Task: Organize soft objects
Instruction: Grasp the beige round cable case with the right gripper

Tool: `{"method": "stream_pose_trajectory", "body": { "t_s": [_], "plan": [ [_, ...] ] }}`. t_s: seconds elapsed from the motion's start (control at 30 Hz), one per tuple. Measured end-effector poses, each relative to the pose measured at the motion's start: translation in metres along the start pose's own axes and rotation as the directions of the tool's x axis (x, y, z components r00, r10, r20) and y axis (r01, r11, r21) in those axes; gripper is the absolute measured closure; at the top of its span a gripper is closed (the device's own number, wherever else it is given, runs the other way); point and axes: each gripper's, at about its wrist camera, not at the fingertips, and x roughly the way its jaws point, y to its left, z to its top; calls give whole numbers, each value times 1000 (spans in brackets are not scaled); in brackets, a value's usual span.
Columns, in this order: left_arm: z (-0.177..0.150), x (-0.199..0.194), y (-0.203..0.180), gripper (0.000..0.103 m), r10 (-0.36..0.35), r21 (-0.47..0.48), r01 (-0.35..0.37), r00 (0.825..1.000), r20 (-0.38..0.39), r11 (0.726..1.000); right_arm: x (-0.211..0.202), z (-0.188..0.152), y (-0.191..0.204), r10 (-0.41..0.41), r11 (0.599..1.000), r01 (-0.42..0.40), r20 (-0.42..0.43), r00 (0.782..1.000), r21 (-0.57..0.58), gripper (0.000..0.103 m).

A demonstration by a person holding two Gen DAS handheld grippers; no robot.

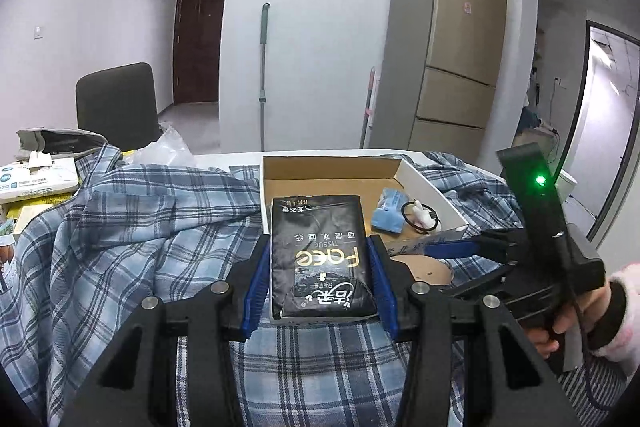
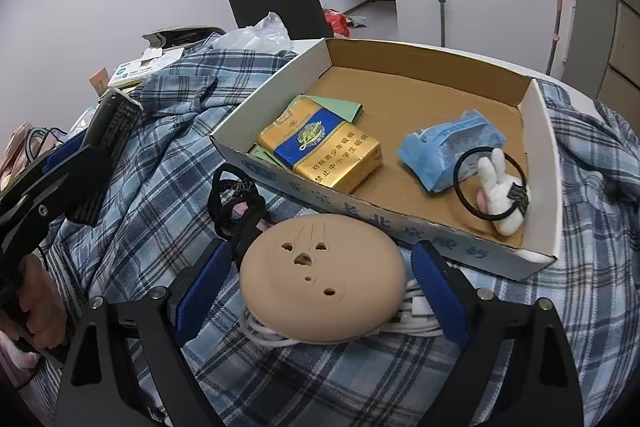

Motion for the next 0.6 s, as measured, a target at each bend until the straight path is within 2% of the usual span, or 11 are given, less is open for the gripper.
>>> {"method": "stream_pose_trajectory", "body": {
  "t_s": [0.13,0.3,0.6],
  "plan": [
    [-1,3,-2,54,-11,6,12,1000,-15,1000,7,-1,-2,6,1000,-6,-12,1000,-4,12],
    [-1,5,-1,54,-18,-4,18,999,-27,1000,5,-2,-4,21,1000,-21,-2,1000,7,21],
    [-1,0,-2,54,-14,13,14,1000,0,1000,-34,-12,9,-28,998,31,59,998,-48,21]
  ]
}}
